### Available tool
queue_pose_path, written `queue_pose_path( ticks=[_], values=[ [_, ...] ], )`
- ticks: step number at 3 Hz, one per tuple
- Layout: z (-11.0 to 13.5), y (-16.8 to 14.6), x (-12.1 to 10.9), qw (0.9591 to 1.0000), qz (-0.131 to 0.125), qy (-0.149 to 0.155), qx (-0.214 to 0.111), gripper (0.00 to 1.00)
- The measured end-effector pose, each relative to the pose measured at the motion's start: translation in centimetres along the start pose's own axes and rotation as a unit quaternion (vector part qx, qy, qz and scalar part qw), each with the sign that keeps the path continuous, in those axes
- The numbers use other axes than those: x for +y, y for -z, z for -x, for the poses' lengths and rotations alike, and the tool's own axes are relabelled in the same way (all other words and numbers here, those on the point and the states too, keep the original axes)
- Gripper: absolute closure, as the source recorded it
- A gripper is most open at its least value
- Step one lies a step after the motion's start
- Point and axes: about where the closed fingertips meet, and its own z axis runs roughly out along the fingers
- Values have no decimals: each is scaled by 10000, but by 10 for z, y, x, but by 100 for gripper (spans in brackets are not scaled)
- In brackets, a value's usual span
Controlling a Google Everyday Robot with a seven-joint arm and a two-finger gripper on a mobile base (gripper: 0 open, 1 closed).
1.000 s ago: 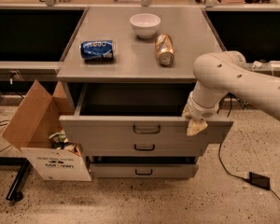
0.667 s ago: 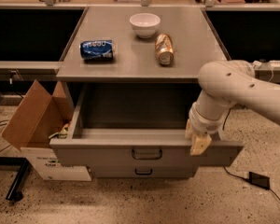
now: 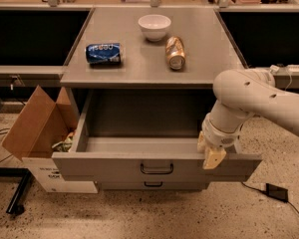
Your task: Open top drawer
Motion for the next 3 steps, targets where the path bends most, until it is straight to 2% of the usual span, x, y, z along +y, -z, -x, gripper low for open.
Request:
queue_pose_path(
  ticks=[1, 3],
  values=[
    [0, 0, 0, 10000, 0, 0, 0, 82],
    [0, 0, 0, 10000, 0, 0, 0, 35]
  ],
)
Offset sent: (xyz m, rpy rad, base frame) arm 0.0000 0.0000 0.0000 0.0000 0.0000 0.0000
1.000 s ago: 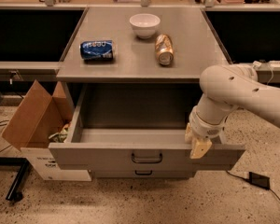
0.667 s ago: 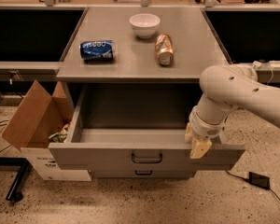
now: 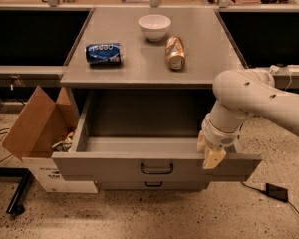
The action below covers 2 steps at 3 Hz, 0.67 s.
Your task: Open top drawer
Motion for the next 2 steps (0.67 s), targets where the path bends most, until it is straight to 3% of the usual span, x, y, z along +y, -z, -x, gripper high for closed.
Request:
queue_pose_path(
  ticks=[1, 2],
  values=[
    [0, 0, 0, 10000, 0, 0, 0, 11],
    [0, 0, 0, 10000, 0, 0, 0, 0]
  ],
)
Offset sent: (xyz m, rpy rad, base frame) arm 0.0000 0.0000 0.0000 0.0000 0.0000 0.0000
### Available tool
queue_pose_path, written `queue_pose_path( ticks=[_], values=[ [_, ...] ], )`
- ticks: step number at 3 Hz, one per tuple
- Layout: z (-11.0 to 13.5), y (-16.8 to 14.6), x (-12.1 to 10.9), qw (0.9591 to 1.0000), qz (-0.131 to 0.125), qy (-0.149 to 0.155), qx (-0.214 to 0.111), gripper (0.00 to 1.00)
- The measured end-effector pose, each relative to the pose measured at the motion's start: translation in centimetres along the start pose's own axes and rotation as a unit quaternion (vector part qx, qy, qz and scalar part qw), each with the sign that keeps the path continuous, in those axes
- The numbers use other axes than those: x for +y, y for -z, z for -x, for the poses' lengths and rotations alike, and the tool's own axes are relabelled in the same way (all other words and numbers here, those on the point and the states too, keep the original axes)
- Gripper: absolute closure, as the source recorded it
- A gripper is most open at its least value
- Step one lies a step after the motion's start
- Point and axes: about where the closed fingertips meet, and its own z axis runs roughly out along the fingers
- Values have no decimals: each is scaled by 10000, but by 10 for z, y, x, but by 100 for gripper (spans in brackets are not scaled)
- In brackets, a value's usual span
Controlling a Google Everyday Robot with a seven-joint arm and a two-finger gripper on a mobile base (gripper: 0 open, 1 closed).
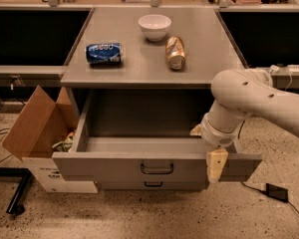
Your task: Open top drawer
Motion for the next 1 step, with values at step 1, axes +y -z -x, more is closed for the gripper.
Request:
queue_pose_path(
  ticks=[1],
  values=[
    [0, 0, 0, 10000, 0, 0, 0, 0]
  ],
)
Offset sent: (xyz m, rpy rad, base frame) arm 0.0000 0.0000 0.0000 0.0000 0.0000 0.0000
